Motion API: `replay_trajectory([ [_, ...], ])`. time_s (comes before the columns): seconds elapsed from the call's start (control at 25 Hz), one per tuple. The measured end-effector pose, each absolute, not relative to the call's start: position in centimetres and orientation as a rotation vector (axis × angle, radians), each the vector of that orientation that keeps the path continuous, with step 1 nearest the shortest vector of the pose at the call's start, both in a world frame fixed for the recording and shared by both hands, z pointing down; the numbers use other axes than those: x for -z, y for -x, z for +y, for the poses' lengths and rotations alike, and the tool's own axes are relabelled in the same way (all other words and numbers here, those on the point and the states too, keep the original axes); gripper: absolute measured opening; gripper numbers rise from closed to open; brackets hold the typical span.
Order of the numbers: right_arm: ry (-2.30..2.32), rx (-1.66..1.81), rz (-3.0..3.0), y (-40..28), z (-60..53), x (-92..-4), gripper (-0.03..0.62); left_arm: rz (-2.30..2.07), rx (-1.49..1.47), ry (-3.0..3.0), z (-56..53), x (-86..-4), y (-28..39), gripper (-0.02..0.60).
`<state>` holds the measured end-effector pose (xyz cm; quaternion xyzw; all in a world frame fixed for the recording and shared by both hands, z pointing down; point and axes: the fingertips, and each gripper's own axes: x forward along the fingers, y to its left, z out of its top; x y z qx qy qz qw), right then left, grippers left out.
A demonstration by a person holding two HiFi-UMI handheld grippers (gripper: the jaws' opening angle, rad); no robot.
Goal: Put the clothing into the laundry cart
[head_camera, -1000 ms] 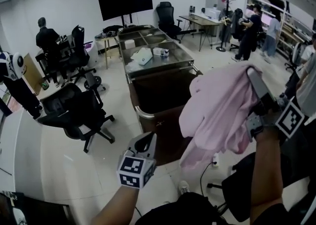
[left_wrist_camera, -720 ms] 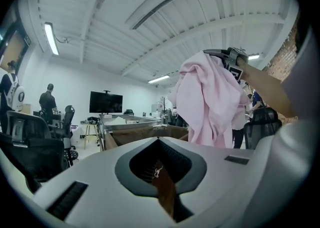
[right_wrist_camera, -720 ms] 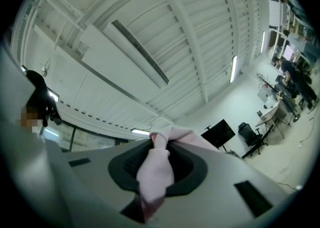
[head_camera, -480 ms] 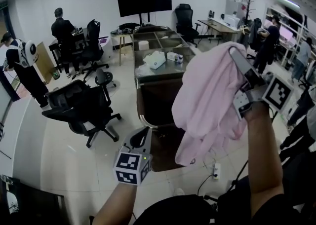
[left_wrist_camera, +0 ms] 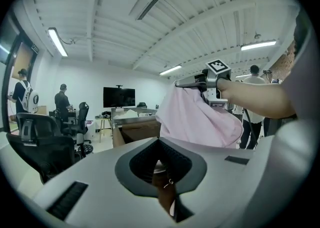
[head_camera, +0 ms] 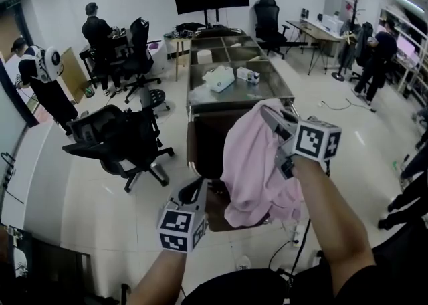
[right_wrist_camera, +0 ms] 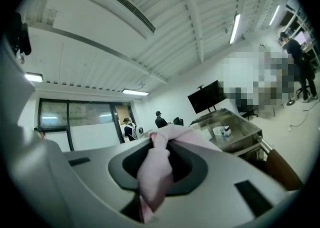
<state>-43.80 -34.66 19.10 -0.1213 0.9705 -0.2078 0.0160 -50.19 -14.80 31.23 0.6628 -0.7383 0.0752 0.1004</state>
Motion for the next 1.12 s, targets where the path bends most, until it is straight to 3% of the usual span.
replay_trajectory([
  [0.2,0.442,0.63,3.179,45.0,-35.8,-24.0,0.107,-2.174,-0.254,-1.941,-15.4,-31.8,49.8,-0.002],
  [0.36,0.513,0.455,3.354,45.1,-36.1,-26.4,0.267,-2.161,-0.255,-1.933,-15.7,-32.1,49.7,-0.002],
  [1.12,0.62,0.411,3.296,39.1,-32.3,-25.3,0.268,-2.071,-0.262,-2.045,-14.4,-32.7,47.4,-0.002],
])
